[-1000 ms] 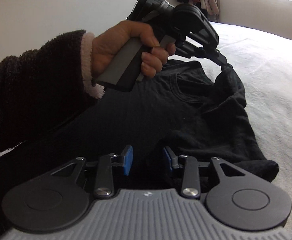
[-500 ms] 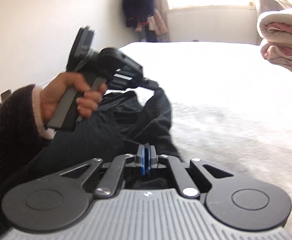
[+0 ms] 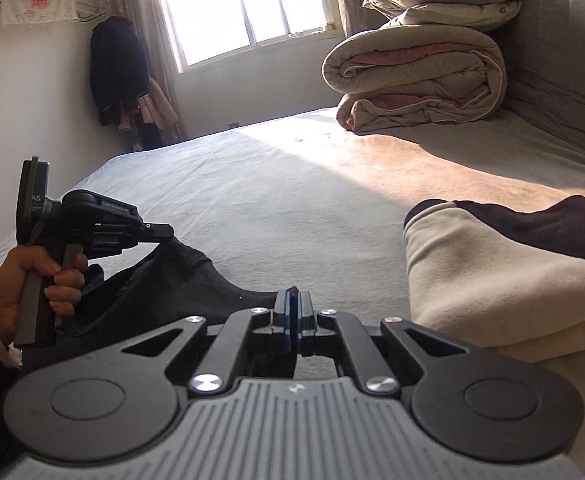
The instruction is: Fold clothes
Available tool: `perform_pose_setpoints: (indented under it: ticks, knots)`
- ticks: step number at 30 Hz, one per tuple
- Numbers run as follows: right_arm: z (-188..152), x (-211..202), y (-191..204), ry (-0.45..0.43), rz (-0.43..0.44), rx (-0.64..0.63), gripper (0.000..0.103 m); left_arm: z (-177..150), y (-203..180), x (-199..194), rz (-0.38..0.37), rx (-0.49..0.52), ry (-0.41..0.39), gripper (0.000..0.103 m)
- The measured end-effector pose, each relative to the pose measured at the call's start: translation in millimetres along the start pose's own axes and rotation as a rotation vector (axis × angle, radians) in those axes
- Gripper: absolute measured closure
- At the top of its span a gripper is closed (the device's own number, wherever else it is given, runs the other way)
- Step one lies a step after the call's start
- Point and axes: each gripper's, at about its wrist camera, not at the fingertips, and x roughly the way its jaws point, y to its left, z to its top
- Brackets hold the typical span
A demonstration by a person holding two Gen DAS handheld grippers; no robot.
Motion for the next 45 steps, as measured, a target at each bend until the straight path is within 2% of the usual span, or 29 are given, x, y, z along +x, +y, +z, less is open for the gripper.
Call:
perform_pose_setpoints:
  ticks: [10,13,18,21,25,28,32,35,40,45]
  knots:
    - [-23,31,-24,0.028,-0.049,0.12,0.101,-17,2,27,0.121,0.104,-0.061,0.102]
    - [-29,41,-26,0.041,-0.067,0.125,0.1,-25,1,28,0.134,0.143,-0.088,0.102]
    - [-30,43,-28,0.018,-0.029,0.146,0.1,-27,-15,14,0.135,0.228,-0.103,0.101]
    - [-28,42,-34,0.009,0.011,0.183,0.1,-36,-37,-7,0.089,0.342,-0.109,0.091]
    - [-26,41,-39,0.003,0.051,0.217,0.1,-53,-64,-37,-0.004,0.49,-0.096,0.084]
    - [-24,41,-46,0.0,0.083,0.256,0.1,-74,-79,-56,-0.099,0.61,-0.06,0.08]
    - [-23,41,-49,0.0,0.113,0.287,0.1,-103,-93,-77,-0.229,0.776,0.002,0.069]
    - [-22,41,-50,0.004,0.122,0.292,0.1,-129,-101,-85,-0.302,0.908,0.056,0.069]
    - [-21,42,-51,0.008,0.134,0.3,0.1,-151,-104,-83,-0.378,0.967,0.135,0.069]
    - [-22,44,-52,0.01,0.139,0.303,0.1,-162,-111,-73,-0.368,0.991,0.16,0.069]
